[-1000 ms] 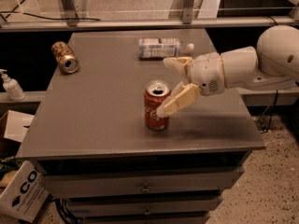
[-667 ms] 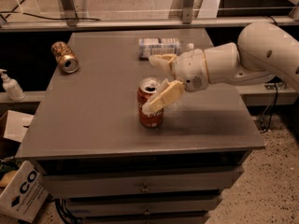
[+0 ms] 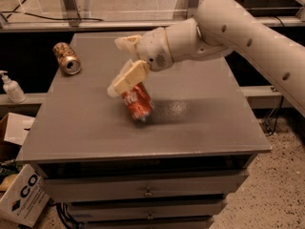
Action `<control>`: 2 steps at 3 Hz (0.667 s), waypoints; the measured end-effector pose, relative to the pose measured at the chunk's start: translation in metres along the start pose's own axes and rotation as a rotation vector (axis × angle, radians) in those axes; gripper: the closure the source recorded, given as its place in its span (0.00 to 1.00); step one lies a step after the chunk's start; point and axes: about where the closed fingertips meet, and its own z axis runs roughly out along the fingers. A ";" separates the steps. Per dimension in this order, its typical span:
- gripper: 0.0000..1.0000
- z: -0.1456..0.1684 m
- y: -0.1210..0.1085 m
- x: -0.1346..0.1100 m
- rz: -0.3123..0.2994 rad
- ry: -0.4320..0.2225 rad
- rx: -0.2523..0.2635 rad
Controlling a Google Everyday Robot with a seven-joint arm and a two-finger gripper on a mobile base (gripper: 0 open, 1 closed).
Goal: Knock coke can over
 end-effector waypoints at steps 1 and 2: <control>0.00 0.027 -0.018 -0.018 -0.030 0.010 -0.026; 0.00 0.033 -0.026 -0.016 -0.037 0.021 -0.030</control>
Offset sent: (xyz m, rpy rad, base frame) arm 0.0387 0.0328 -0.0010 -0.0422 -0.0311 0.0287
